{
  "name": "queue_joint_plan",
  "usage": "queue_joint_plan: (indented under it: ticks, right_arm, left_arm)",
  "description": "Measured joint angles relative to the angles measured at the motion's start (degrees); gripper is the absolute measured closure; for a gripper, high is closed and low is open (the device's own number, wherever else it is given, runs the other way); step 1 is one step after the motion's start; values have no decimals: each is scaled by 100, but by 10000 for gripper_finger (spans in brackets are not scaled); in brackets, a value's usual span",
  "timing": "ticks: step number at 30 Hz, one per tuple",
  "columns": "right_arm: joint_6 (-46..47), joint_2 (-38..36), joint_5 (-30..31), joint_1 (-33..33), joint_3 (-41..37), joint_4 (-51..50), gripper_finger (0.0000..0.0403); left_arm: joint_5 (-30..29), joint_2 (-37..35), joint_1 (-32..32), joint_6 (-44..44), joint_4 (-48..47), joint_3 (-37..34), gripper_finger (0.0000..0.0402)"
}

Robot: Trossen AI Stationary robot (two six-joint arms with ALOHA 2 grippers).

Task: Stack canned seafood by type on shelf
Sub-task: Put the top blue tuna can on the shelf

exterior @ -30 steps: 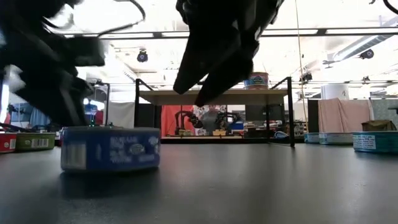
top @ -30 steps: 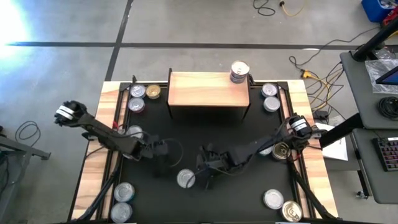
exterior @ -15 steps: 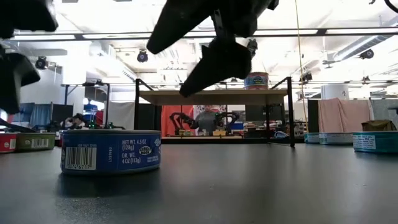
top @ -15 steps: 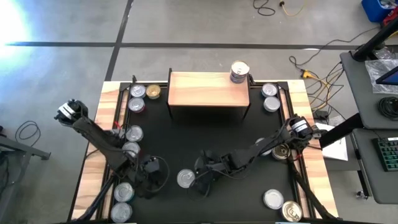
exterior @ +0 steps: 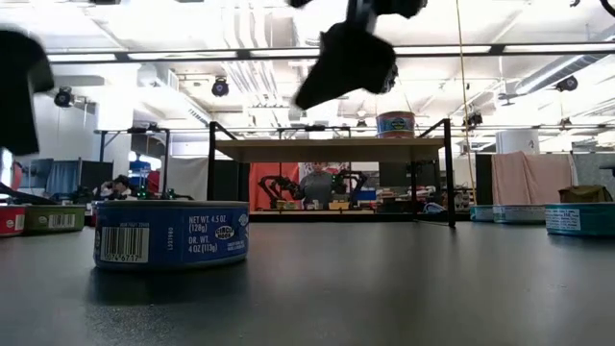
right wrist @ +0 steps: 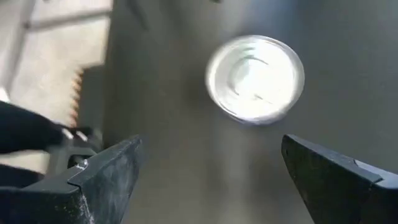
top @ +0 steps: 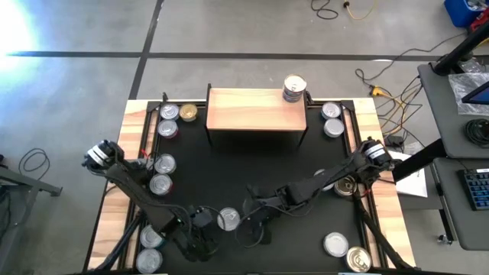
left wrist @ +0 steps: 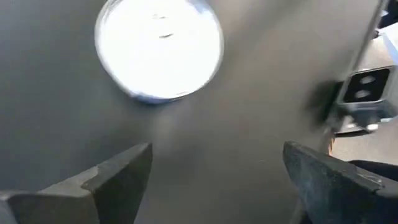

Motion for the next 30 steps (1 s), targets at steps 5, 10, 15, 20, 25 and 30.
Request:
queue_joint_plan:
  ticks: [5, 10, 15, 20, 25, 30]
  right_arm:
    - [-1085, -106, 806, -8, -161, -272, 29]
    - [-1350, 28, 802, -41, -422, 288, 29]
    - [-1308, 454, 690, -52, -432, 409, 29]
    - [-871, 995, 695, -87, -401, 1067, 29]
    - [-641, 1208, 612, -95, -287, 1073, 29]
    - [-636, 1042, 28, -47, -231, 980, 29]
  left_arm:
    - [2, 608, 76, 586, -24, 480, 73]
    - [99, 943, 332, 229, -56, 309, 96]
    - [-245, 959, 447, 65, 7, 242, 112]
    - [-249, 959, 817, -176, -318, -79, 123]
    - [-212, 959, 1241, -157, -636, -152, 137]
    - [-308, 945, 1375, 269, -1012, -87, 153]
